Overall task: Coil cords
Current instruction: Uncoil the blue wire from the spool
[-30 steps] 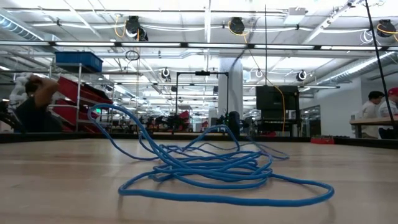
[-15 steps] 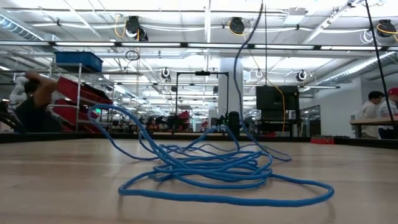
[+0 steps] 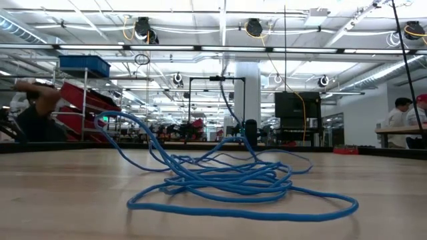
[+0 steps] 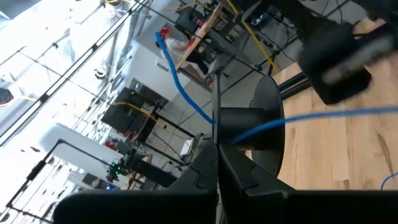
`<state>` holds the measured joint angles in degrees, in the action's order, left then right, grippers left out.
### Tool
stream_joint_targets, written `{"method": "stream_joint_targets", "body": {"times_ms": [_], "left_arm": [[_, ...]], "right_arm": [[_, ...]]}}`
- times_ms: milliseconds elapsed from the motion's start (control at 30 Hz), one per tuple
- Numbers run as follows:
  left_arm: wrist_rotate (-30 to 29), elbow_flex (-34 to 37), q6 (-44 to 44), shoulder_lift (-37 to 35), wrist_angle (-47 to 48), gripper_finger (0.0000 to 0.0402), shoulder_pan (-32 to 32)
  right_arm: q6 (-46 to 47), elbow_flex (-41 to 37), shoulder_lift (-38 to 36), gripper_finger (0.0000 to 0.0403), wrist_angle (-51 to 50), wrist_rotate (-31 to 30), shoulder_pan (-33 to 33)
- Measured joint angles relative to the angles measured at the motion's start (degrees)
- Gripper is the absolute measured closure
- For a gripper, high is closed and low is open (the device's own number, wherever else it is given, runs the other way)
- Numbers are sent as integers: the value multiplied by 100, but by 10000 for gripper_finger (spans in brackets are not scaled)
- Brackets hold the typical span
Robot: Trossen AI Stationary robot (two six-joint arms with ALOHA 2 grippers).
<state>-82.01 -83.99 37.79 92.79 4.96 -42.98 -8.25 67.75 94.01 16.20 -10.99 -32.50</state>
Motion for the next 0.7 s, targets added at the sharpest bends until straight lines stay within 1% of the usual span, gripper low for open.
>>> {"method": "stream_joint_targets", "body": {"times_ms": [133,267,367,500,700], "left_arm": [[-232,0,-5,2,-148,400,-1],[-224,0,-4,2,-531,400,-30],[-102,0,-1,2,-697,400,-92],[-87,0,28,2,-763,400,-175],[-72,0,50,2,-757,400,-216]], "right_arm": [[4,0,223,402,-23,148,139],[38,0,383,402,-61,-55,332],[238,0,418,402,-144,-400,435],[308,0,418,402,-477,-736,531],[462,0,418,402,-1174,-1574,588]]}}
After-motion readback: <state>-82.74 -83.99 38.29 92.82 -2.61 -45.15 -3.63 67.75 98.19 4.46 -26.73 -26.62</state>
